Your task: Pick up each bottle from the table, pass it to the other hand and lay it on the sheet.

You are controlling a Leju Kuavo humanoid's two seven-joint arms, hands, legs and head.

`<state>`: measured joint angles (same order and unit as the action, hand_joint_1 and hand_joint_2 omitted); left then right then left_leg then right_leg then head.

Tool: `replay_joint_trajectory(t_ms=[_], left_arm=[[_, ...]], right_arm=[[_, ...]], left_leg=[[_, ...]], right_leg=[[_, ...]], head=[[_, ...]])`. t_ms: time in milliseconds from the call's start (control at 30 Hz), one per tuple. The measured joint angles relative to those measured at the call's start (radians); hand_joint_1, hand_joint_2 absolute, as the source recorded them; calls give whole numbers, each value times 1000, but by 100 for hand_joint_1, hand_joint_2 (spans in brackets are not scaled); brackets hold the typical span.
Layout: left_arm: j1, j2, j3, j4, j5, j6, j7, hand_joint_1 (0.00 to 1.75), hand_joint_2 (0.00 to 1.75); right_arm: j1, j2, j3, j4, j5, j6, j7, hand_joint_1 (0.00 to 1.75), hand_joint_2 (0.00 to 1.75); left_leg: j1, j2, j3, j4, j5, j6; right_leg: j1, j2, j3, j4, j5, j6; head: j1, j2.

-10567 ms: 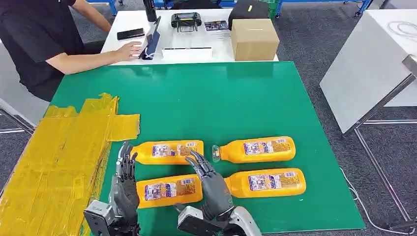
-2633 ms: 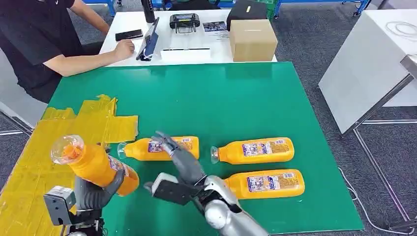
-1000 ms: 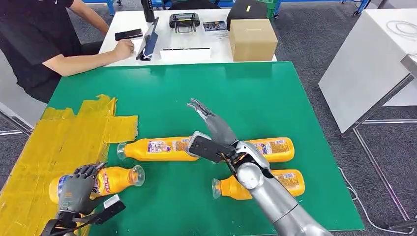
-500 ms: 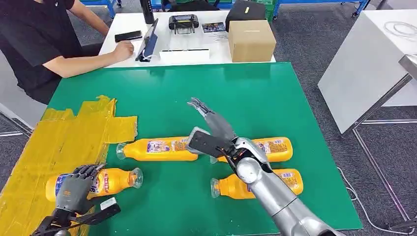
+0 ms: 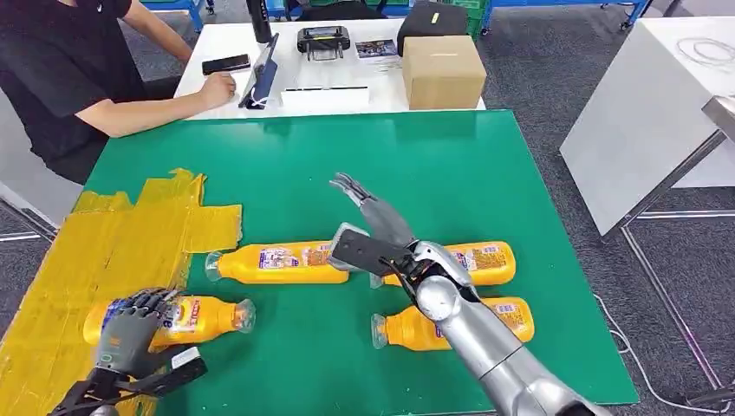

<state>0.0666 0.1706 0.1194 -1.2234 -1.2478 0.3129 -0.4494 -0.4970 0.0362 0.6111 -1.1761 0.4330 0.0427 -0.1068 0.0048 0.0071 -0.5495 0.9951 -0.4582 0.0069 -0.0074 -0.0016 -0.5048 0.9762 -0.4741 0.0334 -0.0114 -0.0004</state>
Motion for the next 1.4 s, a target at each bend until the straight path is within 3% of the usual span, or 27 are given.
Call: replay_joint_trajectory(t_ms=[267,433,733,867,1000,1133,1400], left_arm=[[19,57,-3,-12,58,-75,-46,0,0],[32,132,-5,-26,124,-136,-90,0,0],[45,135,16,-51,192,-142,-136,0,0],[41,99,48,-74,276,-116,-191,0,0],[6,22,87,-113,501,-185,-242,0,0],[-23,-25,111,-137,546,-211,-247,0,0],[-95,-111,174,-158,973,-575,-245,0,0]], right_arm=[[-31,7,7,42,-26,43,11,0,175],[-98,41,24,166,-51,90,21,0,175],[-125,60,58,249,-60,67,11,0,175],[-127,65,69,272,-58,66,14,0,175],[-127,79,83,309,-45,66,26,0,175],[-128,90,93,338,-41,66,28,0,175],[-153,139,125,441,13,66,40,0,175]], left_leg=[[-1,0,-1,0,0,0],[0,0,1,0,1,-1],[0,0,-1,0,1,-2],[0,0,-2,0,2,-2],[-1,-2,-4,1,2,-1],[-1,-2,-4,1,2,-1],[0,-3,-5,1,2,-1]], right_leg=[[0,0,0,0,0,0],[0,0,0,1,0,0],[0,0,-1,1,0,0],[0,0,-3,1,0,0],[-1,-1,-3,1,0,0],[-1,-1,-4,1,0,0],[0,-1,-5,1,0,0]], head=[[1,0],[0,0],[1,0],[1,0],[1,0],[1,0],[1,0]])
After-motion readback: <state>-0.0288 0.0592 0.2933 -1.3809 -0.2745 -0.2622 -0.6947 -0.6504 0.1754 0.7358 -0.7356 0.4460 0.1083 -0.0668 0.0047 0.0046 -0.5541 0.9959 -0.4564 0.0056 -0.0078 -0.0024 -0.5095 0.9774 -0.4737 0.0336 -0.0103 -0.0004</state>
